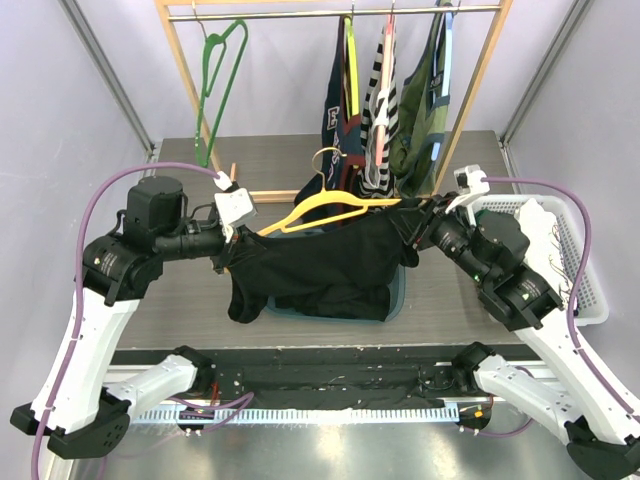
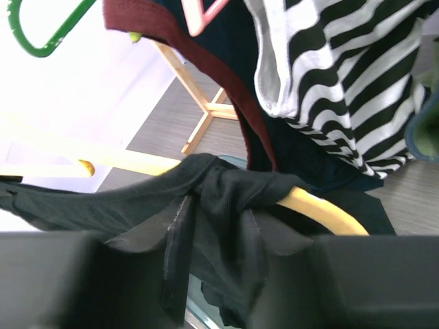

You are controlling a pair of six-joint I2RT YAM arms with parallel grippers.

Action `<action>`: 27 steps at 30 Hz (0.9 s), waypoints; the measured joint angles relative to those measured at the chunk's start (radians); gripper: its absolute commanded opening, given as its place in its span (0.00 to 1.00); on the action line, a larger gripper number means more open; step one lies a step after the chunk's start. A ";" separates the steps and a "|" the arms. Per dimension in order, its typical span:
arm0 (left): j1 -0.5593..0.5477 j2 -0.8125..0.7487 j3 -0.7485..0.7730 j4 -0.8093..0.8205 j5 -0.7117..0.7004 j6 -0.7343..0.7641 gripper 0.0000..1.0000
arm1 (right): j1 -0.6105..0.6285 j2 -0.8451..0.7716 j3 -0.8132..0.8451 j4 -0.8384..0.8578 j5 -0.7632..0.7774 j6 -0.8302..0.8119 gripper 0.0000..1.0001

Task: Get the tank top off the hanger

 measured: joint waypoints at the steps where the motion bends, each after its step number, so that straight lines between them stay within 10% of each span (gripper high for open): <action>1: 0.000 0.000 0.000 0.000 0.000 0.000 0.00 | 0.000 0.003 0.001 0.004 -0.010 0.008 0.13; 12: 0.000 -0.005 -0.026 0.021 -0.008 0.011 0.00 | 0.000 -0.071 0.030 0.001 0.009 0.027 0.01; 27: 0.000 -0.029 -0.049 0.024 -0.016 0.055 0.00 | 0.008 -0.130 0.032 -0.111 0.492 0.141 0.01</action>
